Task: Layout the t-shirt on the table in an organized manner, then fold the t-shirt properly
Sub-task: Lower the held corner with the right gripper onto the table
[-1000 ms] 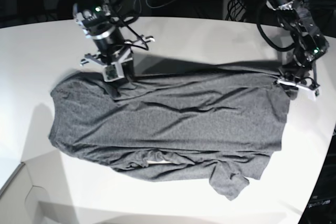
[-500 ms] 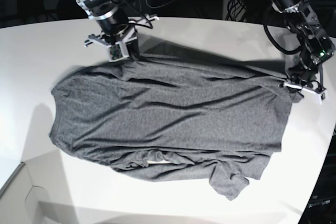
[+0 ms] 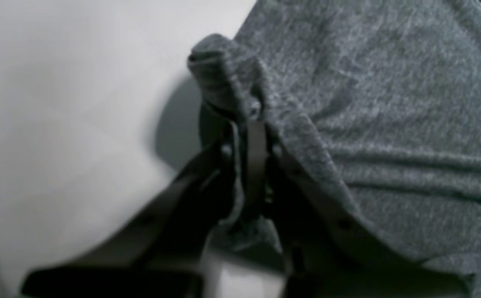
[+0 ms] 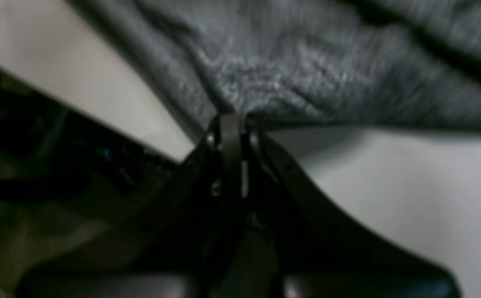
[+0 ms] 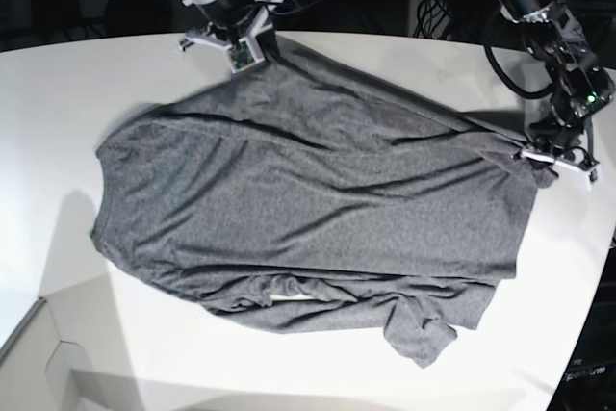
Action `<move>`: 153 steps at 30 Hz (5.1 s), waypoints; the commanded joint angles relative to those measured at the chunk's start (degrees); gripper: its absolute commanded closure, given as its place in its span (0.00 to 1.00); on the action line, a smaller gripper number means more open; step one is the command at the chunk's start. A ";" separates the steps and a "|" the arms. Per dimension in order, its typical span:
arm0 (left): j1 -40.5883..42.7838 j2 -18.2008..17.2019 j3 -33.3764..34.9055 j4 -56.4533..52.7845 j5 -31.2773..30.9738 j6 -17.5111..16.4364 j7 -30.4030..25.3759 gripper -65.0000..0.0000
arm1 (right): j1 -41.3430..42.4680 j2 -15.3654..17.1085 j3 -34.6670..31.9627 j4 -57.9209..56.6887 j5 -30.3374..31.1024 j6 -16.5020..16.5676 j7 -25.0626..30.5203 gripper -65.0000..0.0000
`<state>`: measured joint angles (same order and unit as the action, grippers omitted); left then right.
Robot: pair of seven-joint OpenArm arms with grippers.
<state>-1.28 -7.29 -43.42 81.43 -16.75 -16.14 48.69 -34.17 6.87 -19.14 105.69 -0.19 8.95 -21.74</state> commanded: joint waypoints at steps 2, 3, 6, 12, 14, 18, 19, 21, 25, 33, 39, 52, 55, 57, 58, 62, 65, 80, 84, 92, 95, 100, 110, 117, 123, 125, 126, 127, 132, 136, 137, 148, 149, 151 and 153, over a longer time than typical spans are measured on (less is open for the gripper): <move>-0.52 -0.84 -0.14 0.81 -0.43 -0.08 -1.08 1.00 | -0.33 0.03 0.10 1.08 0.23 -0.12 1.82 0.98; -0.52 -0.84 -0.14 0.81 -0.43 -0.08 -1.08 1.00 | -0.60 0.03 0.19 1.26 0.23 -0.12 1.82 0.93; -0.52 -0.84 -0.14 0.81 -0.43 -0.08 -1.08 1.00 | -0.68 0.03 0.37 1.52 0.23 -0.12 1.82 0.79; -0.52 -0.84 -0.14 0.81 -0.43 -0.08 -1.08 1.00 | -1.21 3.02 0.63 2.40 0.23 -0.29 1.91 0.67; -0.52 -0.84 -0.14 0.81 -0.43 -0.08 -1.08 1.00 | -1.30 3.37 3.27 2.40 0.23 -0.29 2.09 0.67; -0.26 -0.84 -0.14 0.99 -0.43 -0.08 -1.08 1.00 | -0.68 3.46 7.66 2.40 0.23 -0.29 2.26 0.66; 0.18 -1.19 -0.14 1.25 -0.43 -0.08 -1.08 1.00 | 0.46 3.63 8.28 2.40 0.23 -0.29 2.18 0.66; 0.62 -2.07 -0.14 1.43 -0.43 -0.08 -1.08 1.00 | 2.57 4.16 8.89 2.13 0.23 -0.20 1.82 0.65; 0.62 -2.42 -0.23 1.43 -0.43 -0.08 -1.08 1.00 | 6.26 6.36 8.45 2.13 0.23 -0.12 1.82 0.57; 0.18 -2.51 -0.23 1.43 -0.43 -0.08 -1.08 1.00 | 13.47 6.53 8.01 -2.96 0.23 0.06 -0.37 0.50; 0.09 -2.51 -0.23 1.43 -0.43 -0.08 -1.26 1.00 | 15.84 8.73 3.88 -6.22 0.14 0.06 -0.02 0.50; 0.09 -2.51 -0.23 1.25 -0.43 -0.08 -1.35 1.00 | 19.36 8.55 3.62 -10.00 0.14 -0.03 0.15 0.50; 0.09 -2.51 -0.23 1.25 -0.43 -0.08 -1.43 1.00 | 19.36 8.55 3.62 -10.26 0.14 -0.03 0.15 0.50; 0.09 -2.51 -0.23 1.25 -0.43 -0.08 -1.43 1.00 | 19.36 8.55 3.62 -10.35 0.14 -0.03 0.15 0.51; 0.00 -2.51 -0.23 1.25 -0.43 -0.08 -1.43 1.00 | 19.36 8.55 3.62 -10.35 0.14 -0.03 0.15 0.51; 0.00 -2.42 -0.23 1.25 -0.43 -0.08 -1.43 1.00 | 19.36 8.55 3.62 -10.35 0.14 -0.03 0.15 0.63; 0.00 -2.42 -0.23 1.25 -0.43 -0.08 -1.43 1.00 | 19.36 8.55 3.62 -10.35 0.14 -0.03 0.15 0.82; 0.00 -2.42 -0.23 1.34 -0.43 -0.08 -1.35 1.00 | 21.91 8.73 4.15 -9.82 0.14 -0.03 0.15 1.00; 0.00 -2.42 -0.23 1.43 -0.43 -0.08 -1.26 1.00 | 24.11 8.73 4.15 -9.82 0.14 -0.03 -0.20 1.00; 0.00 -2.42 -0.23 1.43 -0.43 -0.08 -1.17 1.00 | 27.62 8.73 4.23 -9.82 0.14 0.06 -0.46 1.00; 0.00 -2.42 -0.23 1.43 -0.43 -0.08 -1.17 1.00 | 27.27 8.73 4.23 -9.82 0.14 0.06 -0.46 1.00; 0.00 -2.34 -0.23 1.43 -0.43 -0.08 -1.17 1.00 | 25.16 8.73 3.97 -9.91 0.14 0.06 -0.46 0.89; 0.00 -1.90 -0.23 1.43 -0.43 -0.08 -1.26 1.00 | 23.32 11.02 3.53 -10.35 0.14 0.06 -0.46 0.51; 0.00 -1.90 -0.23 1.43 -0.43 -0.08 -1.26 1.00 | 23.93 13.04 2.21 -11.67 0.14 0.06 -0.46 0.50; 0.00 -1.90 -0.23 1.43 -0.43 -0.08 -1.35 1.00 | 23.93 13.74 -0.25 -11.67 0.14 0.06 -0.46 0.50; 0.00 -1.90 -0.23 1.43 -0.43 -0.08 -1.35 1.00 | 23.93 13.74 -0.25 -11.67 0.14 0.06 -0.46 0.51; 0.00 -1.90 -0.23 1.43 -0.43 -0.08 -1.35 1.00 | 23.93 13.74 -0.25 -11.67 0.14 0.06 -0.46 0.51; 0.00 -1.90 -0.23 1.43 -0.43 -0.08 -1.35 1.00 | 23.93 13.74 -0.25 -11.67 0.14 0.06 -0.46 0.52; 0.00 -1.90 -0.23 1.43 -0.43 -0.08 -1.35 1.00 | 24.02 13.65 -0.25 -12.81 0.14 0.06 -0.46 0.67; 0.00 -1.90 -0.23 1.43 -0.43 -0.08 -1.43 1.00 | 25.43 13.57 -0.34 -15.80 0.14 0.06 -0.46 0.76; 0.00 -1.90 -0.23 1.43 -0.43 -0.08 -1.43 1.00 | 25.51 13.65 -0.34 -16.06 0.14 0.06 -0.46 0.76; 0.00 -1.90 -0.23 1.43 -0.43 -0.08 -1.43 1.00 | 25.78 13.74 -0.07 -14.48 0.14 0.06 -0.37 1.00; 0.00 -1.90 -0.23 1.43 -0.43 -0.08 -1.52 1.00 | 25.51 13.74 -0.07 -13.69 0.14 0.06 -0.37 1.00; 0.00 -1.90 -0.23 1.43 -0.43 -0.08 -1.52 1.00 | 25.25 14.44 0.01 -11.76 0.14 0.06 -0.37 1.00; 0.00 -1.90 -0.23 1.43 -0.43 -0.08 -1.52 1.00 | 24.37 14.88 0.01 -10.00 0.14 0.06 -0.46 1.00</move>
<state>-0.51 -8.38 -43.46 81.76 -16.58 -16.12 48.21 -10.22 21.32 -19.53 94.61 -0.03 9.15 -23.29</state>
